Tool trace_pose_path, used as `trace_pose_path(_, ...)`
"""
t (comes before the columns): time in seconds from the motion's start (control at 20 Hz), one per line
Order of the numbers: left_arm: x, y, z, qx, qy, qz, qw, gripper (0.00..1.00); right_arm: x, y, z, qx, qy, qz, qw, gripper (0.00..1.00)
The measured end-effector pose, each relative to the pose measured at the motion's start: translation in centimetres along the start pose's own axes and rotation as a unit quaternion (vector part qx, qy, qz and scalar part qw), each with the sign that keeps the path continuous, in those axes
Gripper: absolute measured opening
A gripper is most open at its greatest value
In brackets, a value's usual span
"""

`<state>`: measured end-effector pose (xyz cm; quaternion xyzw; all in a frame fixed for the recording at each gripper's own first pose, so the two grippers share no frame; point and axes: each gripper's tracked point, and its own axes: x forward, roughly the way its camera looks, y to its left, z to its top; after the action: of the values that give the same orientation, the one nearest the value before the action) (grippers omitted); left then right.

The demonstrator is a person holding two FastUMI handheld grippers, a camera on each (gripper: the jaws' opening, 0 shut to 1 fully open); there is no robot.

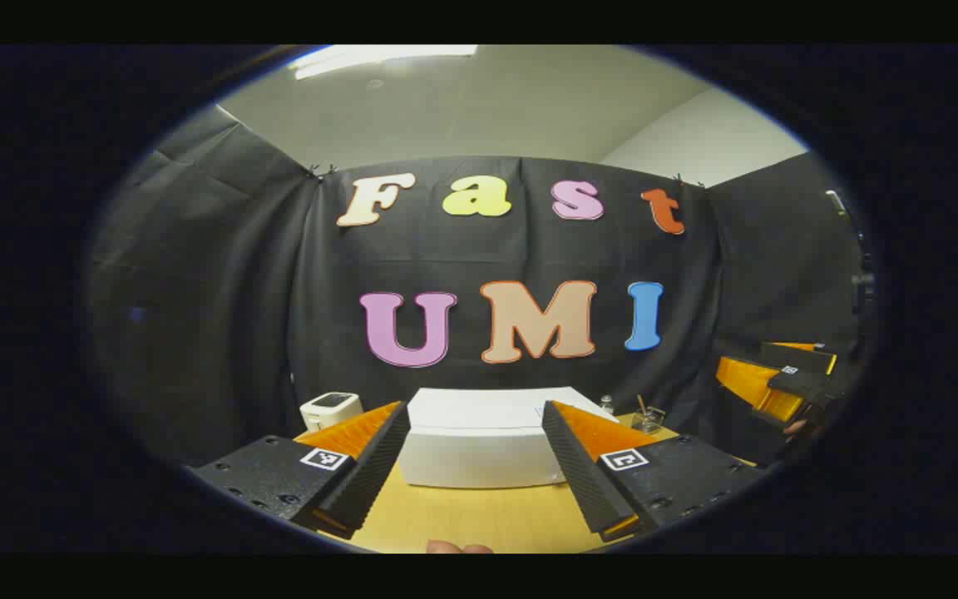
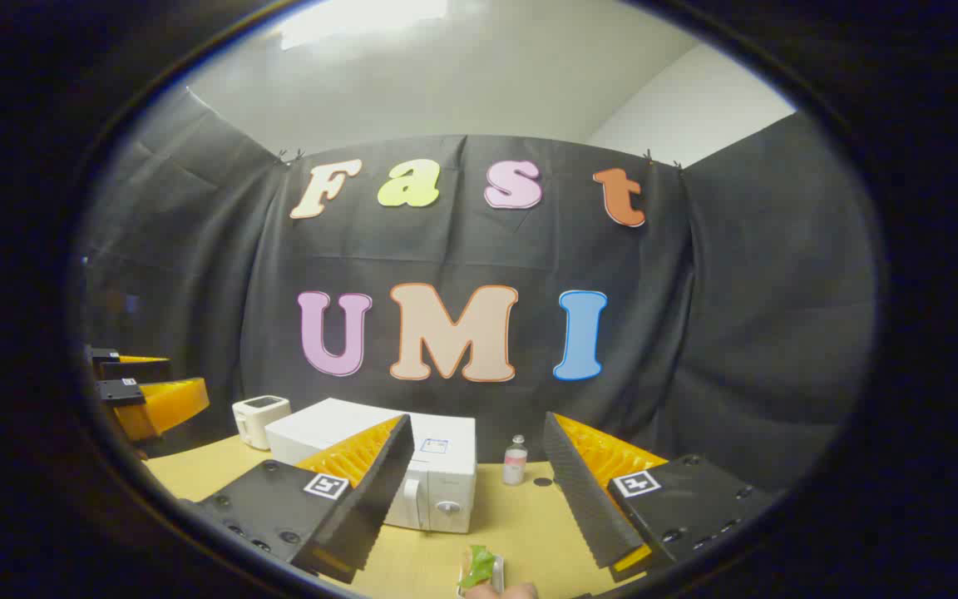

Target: Open the microwave oven with the left hand, put the food in, and close the microwave oven.

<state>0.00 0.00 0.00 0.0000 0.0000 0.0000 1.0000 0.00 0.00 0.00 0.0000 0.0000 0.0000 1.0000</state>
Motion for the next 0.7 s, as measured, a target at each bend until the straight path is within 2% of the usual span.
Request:
trace_pose_path(0.05, 0.0, -0.3, 0.0, 0.005, -0.001, -0.002, 1.000, 0.90, 0.0, -0.1, 0.0, 0.006, 0.000, -0.001, 1.000, 0.96)
trace_pose_path(0.1, 0.2, -0.5, 0.0, 0.010, -0.001, -0.005, 1.000, 0.94, -0.2, -0.5, -0.2, 0.011, 0.001, -0.003, 1.000, 0.96)
trace_pose_path(0.25, 0.4, -0.8, -0.4, 0.021, 0.003, -0.006, 1.000, 0.90, 0.0, -1.0, -0.4, 0.014, 0.003, -0.006, 1.000, 0.96)
trace_pose_path(0.5, 0.6, -0.5, -0.9, 0.028, 0.007, 0.000, 1.000, 0.96, 0.2, -1.7, -1.2, 0.012, 0.007, -0.012, 1.000, 0.96)
trace_pose_path(0.7, 0.5, -0.4, -1.3, 0.028, 0.012, 0.005, 1.000, 0.94, 0.1, -1.8, -1.8, 0.021, 0.013, -0.014, 1.000, 0.99)
